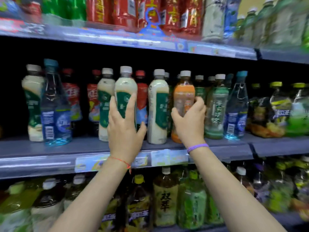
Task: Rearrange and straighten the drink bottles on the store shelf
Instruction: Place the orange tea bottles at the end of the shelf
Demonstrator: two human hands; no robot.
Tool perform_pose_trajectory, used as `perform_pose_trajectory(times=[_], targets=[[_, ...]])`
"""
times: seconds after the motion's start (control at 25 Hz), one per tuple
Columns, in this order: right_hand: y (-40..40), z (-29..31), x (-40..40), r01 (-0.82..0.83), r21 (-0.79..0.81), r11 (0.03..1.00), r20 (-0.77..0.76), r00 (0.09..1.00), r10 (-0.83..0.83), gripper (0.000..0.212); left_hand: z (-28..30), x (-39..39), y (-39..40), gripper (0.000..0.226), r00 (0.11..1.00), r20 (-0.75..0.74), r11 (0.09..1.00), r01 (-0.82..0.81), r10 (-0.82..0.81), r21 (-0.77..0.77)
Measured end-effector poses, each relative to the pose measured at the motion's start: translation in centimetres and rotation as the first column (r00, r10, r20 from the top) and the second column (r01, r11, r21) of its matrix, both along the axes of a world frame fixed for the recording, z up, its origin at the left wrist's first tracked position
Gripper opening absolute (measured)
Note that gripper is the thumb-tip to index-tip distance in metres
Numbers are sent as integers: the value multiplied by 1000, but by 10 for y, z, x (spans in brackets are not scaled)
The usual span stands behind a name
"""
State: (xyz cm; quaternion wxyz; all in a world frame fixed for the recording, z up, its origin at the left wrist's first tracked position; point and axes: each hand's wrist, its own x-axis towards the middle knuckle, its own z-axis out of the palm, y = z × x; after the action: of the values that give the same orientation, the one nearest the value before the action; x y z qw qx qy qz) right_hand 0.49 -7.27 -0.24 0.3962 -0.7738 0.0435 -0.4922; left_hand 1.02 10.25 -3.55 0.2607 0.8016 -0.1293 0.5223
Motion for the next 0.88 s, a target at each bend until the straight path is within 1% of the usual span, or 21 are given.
perform_pose_trajectory(times=[0.08, 0.12, 0.16, 0.24, 0.28, 0.32, 0.36, 0.4, 0.44, 0.48, 0.52, 0.56, 0.6, 0.64, 0.68, 0.72, 0.76, 0.8, 0.88], targets=[[-24, -4, 6, -159, 79, 984, -186, 968, 171, 57, -3, 5, -12, 88, 999, -47, 1000, -19, 19, -2], [-32, -6, 8, -204, 104, 973, -229, 948, 223, 54, -3, 6, -15, 89, 998, -64, 1000, -19, 19, -3], [-38, -9, 9, -240, 121, 963, -226, 938, 262, 52, -3, 5, -17, 90, 996, -83, 1000, -18, 17, -14], [-44, -14, 7, -287, 130, 949, -123, 945, 303, 49, 0, 2, -20, 86, 994, -98, 997, -53, 48, -53], [-44, -15, 4, -293, 114, 949, -52, 952, 300, 47, 0, -1, -22, 79, 994, -55, 993, -99, 96, -58], [-44, -14, 0, -297, 87, 951, 14, 955, 297, 46, 1, -7, -26, 69, 990, 36, 990, -131, 133, -48], [-44, -12, -4, -308, 53, 950, 69, 950, 305, 46, 3, -14, -31, 57, 981, 149, 992, -117, 121, -34], [-43, -9, -8, -330, 12, 944, 113, 938, 327, 48, 7, -22, -38, 45, 973, 227, 999, -48, 51, -19], [-42, -5, -11, -356, -27, 934, 141, 924, 356, 50, 14, -31, -45, 35, 968, 240, 997, 73, -67, -16], [-40, -2, -15, -394, -54, 918, 160, 904, 397, 49, 23, -42, -54, 27, 963, 181, 976, 213, -201, -51], [-37, 2, -19, -444, -65, 894, 169, 878, 448, 47, 32, -52, -63, 23, 945, 68, 936, 327, -321, -130], [-33, 5, -24, -509, -62, 858, 172, 842, 512, 44, 38, -57, -69, 23, 891, -51, 871, 428, -452, -241], [-28, 7, -29, -580, -60, 813, 171, 796, 580, 41, 43, -59, -73, 28, 797, -129, 775, 515, -590, -365], [-22, 7, -33, -630, -79, 772, 159, 757, 634, 42, 47, -59, -75, 35, 695, -148, 666, 572, -703, -479], [-15, 5, -37, -655, -126, 745, 127, 734, 667, 44, 49, -58, -76, 40, 613, -116, 558, 603, -782, -571], [-8, 2, -39, -667, -182, 722, 78, 722, 687, 47, 49, -58, -73, 39, 546, -53, 448, 623, -836, -641], [-1, -2, -41, -678, -227, 699, 25, 714, 700, 48, 48, -59, -69, 32, 505, 7, 361, 627, -863, -690], [5, -5, -43, -691, -252, 677, -23, 704, 710, 49, 46, -60, -65, 25, 483, 45, 308, 625, -874, -718], [15, -8, -44, -721, -259, 642, -86, 680, 729, 54, 40, -62, -55, 21, 468, 83, 255, 613, -880, -748]])
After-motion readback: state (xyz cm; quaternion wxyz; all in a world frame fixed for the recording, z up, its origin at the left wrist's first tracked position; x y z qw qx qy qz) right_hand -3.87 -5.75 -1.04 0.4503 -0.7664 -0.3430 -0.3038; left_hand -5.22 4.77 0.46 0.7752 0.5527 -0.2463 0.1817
